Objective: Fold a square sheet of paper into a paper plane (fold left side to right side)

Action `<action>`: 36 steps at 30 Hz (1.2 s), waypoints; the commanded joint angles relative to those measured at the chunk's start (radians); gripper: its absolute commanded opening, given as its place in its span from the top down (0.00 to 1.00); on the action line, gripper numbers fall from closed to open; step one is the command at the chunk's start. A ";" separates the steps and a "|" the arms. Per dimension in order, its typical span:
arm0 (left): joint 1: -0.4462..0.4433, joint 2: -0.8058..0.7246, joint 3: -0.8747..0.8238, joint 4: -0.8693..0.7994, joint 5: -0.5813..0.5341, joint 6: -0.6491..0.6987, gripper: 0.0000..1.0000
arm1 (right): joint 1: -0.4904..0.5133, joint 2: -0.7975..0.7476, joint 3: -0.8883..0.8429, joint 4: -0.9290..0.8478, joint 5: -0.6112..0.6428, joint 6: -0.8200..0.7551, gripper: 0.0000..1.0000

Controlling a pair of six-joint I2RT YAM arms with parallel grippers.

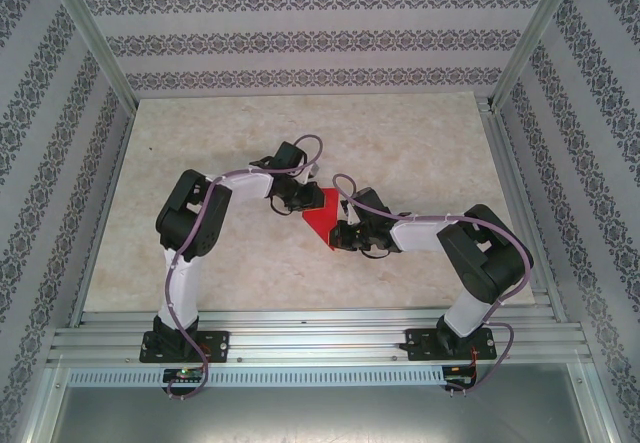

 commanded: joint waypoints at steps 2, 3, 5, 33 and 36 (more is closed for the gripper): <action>0.104 0.056 0.056 0.021 -0.185 0.059 0.79 | 0.022 0.068 -0.080 -0.253 0.075 -0.005 0.96; 0.110 0.063 0.073 0.016 -0.181 0.063 0.78 | 0.022 0.067 -0.080 -0.252 0.075 -0.003 0.96; 0.121 0.075 0.103 0.008 -0.177 0.063 0.77 | 0.023 0.068 -0.079 -0.254 0.075 -0.003 0.96; 0.004 -0.362 -0.284 0.199 -0.074 -0.024 0.76 | -0.021 -0.134 0.031 -0.293 0.020 -0.047 0.90; -0.061 -0.356 -0.288 0.232 -0.076 -0.047 0.76 | -0.026 -0.160 0.033 -0.292 0.015 -0.040 0.90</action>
